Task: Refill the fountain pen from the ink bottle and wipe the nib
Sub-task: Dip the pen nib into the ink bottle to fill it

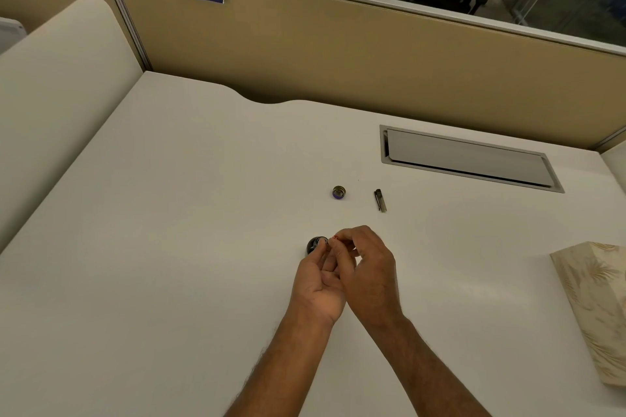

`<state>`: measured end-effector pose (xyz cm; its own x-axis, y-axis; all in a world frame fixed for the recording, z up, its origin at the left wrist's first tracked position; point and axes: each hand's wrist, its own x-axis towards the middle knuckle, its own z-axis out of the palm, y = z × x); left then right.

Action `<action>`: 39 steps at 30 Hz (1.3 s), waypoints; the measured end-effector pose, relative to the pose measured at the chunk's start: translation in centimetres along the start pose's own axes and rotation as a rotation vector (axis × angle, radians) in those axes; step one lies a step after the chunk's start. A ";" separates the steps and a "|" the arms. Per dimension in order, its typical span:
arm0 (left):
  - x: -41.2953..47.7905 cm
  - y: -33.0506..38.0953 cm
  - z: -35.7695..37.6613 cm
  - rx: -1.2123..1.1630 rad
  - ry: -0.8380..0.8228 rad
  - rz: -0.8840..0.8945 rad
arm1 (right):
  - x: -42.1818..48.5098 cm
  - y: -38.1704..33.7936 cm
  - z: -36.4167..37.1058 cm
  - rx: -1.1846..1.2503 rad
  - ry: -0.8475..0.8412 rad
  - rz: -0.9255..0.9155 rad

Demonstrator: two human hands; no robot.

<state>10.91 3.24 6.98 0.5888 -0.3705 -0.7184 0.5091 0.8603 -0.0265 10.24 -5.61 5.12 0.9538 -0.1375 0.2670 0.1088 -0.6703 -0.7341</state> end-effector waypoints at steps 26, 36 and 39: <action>-0.4 -0.1 0.1 -0.028 0.015 -0.014 | -0.3 -0.6 0.4 -0.087 0.034 -0.017; 0.4 0.0 -0.8 -0.017 0.009 0.007 | -0.3 -0.5 0.9 -0.081 0.004 -0.016; 0.3 0.1 -0.5 -0.025 0.008 -0.001 | -0.3 -0.5 1.0 -0.086 0.001 -0.012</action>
<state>10.79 3.36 6.37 0.5835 -0.3687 -0.7236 0.4935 0.8686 -0.0446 10.19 -4.51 4.81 0.9524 -0.1292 0.2762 0.0961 -0.7323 -0.6742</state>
